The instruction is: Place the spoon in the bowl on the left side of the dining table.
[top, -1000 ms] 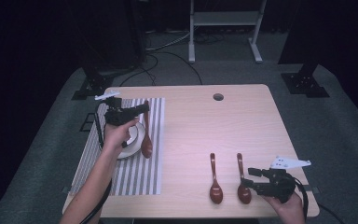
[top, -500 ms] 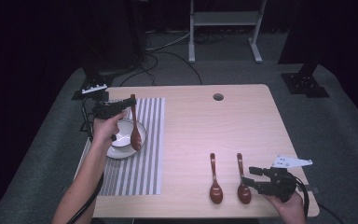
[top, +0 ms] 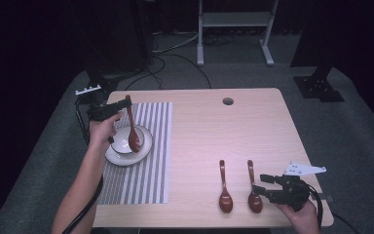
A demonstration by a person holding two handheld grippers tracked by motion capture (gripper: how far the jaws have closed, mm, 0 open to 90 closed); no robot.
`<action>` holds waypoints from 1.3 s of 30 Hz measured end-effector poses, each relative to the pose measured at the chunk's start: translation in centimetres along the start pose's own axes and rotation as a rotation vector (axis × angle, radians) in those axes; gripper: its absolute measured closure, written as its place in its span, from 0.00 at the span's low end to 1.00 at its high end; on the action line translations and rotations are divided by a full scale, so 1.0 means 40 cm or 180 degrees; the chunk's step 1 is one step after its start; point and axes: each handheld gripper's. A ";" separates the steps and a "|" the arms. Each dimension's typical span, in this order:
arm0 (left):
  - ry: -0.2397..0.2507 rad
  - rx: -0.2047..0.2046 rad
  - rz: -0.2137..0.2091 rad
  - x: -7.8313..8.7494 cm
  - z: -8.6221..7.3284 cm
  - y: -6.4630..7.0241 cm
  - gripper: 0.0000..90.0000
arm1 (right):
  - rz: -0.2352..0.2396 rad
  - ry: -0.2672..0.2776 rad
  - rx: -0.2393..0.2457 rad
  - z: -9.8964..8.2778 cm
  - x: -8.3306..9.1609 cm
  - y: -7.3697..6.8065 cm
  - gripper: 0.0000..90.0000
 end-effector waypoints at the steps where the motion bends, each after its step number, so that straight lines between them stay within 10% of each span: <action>1: 0.0012 0.0021 0.0029 0.002 0.001 -0.009 0.94 | 0.0003 -0.0002 0.0000 0.000 0.000 0.000 0.42; 39: 0.0269 0.0491 0.0343 0.023 -0.036 -0.135 0.93 | 0.0000 -0.0051 0.0027 -0.001 -0.005 -0.003 0.42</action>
Point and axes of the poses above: each handheld gripper's, and its own axes: x roughly backward along the jaws, z roughly out of its top, y roughly to its right, and after that the axes turned 2 degrees about -y, right-handed
